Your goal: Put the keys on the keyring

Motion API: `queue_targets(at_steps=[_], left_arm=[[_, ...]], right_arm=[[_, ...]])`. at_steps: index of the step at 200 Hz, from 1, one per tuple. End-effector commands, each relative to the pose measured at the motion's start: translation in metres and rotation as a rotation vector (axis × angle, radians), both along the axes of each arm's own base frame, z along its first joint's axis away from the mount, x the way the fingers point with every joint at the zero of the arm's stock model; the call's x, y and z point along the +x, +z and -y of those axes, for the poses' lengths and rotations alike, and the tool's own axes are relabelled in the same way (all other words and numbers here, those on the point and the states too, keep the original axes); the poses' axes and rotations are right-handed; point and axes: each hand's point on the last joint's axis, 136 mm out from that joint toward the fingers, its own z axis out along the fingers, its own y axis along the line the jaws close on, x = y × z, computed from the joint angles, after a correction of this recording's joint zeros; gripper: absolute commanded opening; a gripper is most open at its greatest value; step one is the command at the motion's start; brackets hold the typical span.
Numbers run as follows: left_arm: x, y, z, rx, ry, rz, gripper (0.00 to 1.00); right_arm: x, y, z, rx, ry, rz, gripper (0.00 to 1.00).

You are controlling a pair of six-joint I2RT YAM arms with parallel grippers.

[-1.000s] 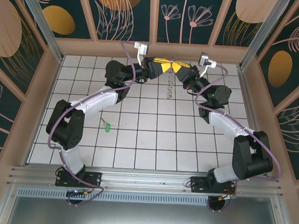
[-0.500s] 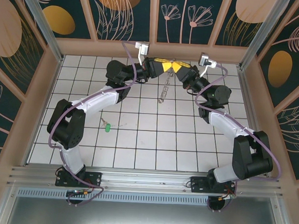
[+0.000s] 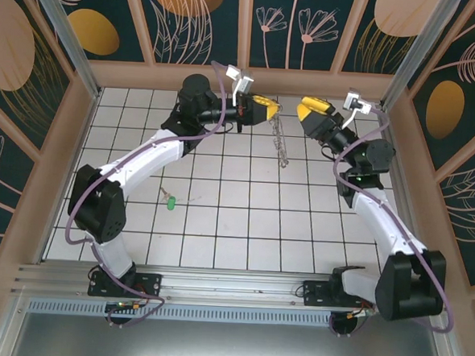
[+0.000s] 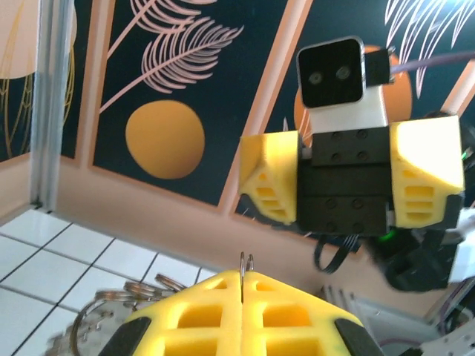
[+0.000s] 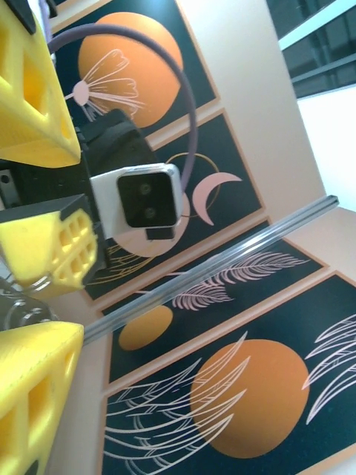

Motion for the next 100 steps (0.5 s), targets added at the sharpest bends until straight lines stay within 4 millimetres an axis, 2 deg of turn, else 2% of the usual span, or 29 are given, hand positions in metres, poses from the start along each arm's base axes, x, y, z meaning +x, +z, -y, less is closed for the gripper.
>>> queue_targets(at_steps=[1, 38, 100], left_arm=[[-0.013, 0.016, -0.01, 0.078, 0.021, 0.207, 0.0], [-0.02, 0.018, -0.012, 0.092, 0.007, 0.3, 0.0], [-0.025, 0.019, -0.009, 0.105, -0.045, 0.316, 0.0]], right_arm=[[-0.004, -0.029, -0.003, -0.107, 0.004, -0.05, 0.57], [-0.007, -0.042, -0.004, -0.147, 0.01, -0.061, 0.54], [-0.01, -0.046, -0.015, -0.177, 0.092, -0.035, 0.44]])
